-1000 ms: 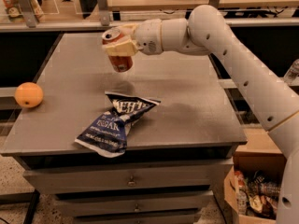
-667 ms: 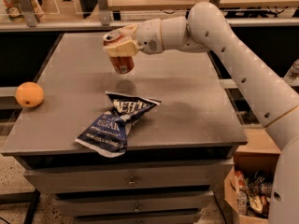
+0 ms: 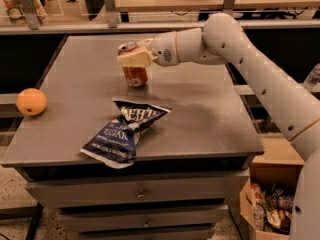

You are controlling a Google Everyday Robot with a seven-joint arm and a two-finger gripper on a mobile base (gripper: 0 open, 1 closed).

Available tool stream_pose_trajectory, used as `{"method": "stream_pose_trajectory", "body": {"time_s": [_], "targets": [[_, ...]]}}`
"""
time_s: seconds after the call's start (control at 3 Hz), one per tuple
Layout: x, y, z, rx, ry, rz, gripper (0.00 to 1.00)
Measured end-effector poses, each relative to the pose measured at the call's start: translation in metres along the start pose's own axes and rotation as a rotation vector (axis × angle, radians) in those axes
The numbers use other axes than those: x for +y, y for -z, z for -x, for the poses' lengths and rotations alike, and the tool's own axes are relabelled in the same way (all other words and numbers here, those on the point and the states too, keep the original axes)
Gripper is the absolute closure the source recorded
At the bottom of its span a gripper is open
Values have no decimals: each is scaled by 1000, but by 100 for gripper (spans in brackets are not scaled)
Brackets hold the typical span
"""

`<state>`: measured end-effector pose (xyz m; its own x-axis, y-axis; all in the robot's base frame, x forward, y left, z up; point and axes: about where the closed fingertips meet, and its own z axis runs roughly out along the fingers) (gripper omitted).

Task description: Place coke can upright

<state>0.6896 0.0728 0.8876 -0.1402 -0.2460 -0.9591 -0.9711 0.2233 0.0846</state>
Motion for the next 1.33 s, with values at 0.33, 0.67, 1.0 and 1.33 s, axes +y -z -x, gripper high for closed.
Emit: {"method": "stream_pose_trajectory", "body": {"time_s": [0.33, 0.67, 1.0, 1.33], "targets": [[0, 1, 5, 0, 0, 0, 14], [0, 2, 5, 0, 0, 0, 0], [-6, 22, 1, 17, 21, -71, 0], [-11, 46, 6, 76, 75, -131, 0]]}}
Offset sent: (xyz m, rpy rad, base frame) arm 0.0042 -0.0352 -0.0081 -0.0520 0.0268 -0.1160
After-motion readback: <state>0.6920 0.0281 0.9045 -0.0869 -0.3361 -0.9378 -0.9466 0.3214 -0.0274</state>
